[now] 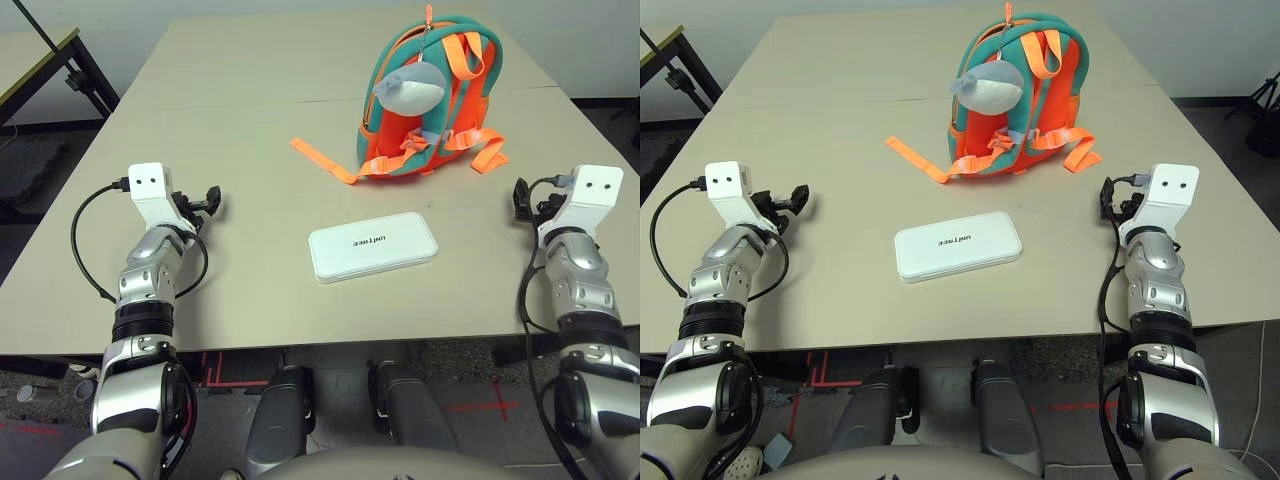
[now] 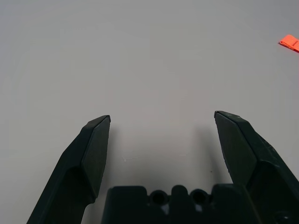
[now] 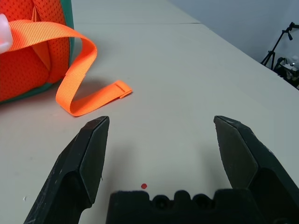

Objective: Put the pencil case into the backpack and zip it.

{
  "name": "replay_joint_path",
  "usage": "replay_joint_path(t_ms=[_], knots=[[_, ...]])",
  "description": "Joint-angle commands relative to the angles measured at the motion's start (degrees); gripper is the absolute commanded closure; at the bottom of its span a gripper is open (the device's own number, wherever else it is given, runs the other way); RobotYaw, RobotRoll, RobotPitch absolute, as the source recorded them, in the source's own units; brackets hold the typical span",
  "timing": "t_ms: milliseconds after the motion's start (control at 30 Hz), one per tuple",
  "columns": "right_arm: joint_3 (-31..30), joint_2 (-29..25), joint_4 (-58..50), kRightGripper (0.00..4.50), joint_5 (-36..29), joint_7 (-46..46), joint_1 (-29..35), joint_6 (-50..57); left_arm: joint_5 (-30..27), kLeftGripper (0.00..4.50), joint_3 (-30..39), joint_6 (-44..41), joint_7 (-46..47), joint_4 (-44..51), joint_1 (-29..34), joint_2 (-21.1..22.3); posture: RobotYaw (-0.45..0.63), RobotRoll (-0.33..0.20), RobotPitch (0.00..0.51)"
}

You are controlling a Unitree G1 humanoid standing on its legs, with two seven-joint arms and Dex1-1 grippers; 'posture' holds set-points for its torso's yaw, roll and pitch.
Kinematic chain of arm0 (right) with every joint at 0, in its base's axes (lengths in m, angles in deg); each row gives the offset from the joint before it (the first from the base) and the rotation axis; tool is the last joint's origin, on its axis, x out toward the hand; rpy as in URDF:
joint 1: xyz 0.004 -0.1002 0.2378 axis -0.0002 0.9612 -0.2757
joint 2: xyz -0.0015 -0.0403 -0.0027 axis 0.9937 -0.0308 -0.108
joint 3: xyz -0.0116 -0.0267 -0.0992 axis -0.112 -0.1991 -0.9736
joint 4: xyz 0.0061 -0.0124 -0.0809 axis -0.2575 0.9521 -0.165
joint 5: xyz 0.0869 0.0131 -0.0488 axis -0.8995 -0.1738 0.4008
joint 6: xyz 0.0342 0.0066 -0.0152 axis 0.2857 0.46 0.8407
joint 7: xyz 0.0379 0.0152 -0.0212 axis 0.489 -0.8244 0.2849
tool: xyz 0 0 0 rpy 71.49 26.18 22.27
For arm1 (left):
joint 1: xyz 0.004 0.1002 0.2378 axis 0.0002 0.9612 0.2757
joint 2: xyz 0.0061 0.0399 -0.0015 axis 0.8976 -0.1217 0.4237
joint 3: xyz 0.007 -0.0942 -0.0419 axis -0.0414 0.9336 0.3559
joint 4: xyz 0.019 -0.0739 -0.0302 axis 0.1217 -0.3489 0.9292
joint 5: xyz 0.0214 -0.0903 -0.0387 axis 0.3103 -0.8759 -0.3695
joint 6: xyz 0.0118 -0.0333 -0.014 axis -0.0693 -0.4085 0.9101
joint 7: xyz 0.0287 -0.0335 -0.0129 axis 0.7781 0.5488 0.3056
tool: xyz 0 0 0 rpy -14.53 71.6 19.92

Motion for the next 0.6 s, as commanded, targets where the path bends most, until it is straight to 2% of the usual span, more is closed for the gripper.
replay_joint_path(t_ms=[33, 200, 333, 433, 600], knots=[[0.41, -0.04, -1.44, 0.00, -0.17, -0.06, 1.19, 0.33, 0.50, 0.04, -0.56, -0.66, 0.13, 1.19, 0.52, -0.35, -0.12, 0.000, 0.141], [0.30, 0.69, -4.25, 0.00, -0.32, -0.41, 2.88, 1.34, 0.11, 0.04, -0.71, -1.83, -0.23, 1.79, 0.69, -0.26, -0.13, 0.000, 0.144], [0.29, 0.50, -5.05, 0.00, -0.35, -0.06, 3.32, 2.11, -2.36, 0.04, -0.67, -7.38, -1.02, 4.07, -0.33, -1.03, -0.13, 0.000, 0.150], [0.46, 0.50, -5.58, 0.00, -0.53, -0.12, 3.46, 2.78, -5.07, 0.04, -0.54, -15.35, -1.35, 7.52, -0.90, -1.50, -0.13, 0.000, 0.149], [-0.54, 0.64, -6.71, 0.00, -0.19, 0.84, 3.21, 3.57, -14.18, 0.04, 1.08, -33.22, -4.45, 14.60, -2.76, -0.88, -0.13, 0.000, 0.149]])
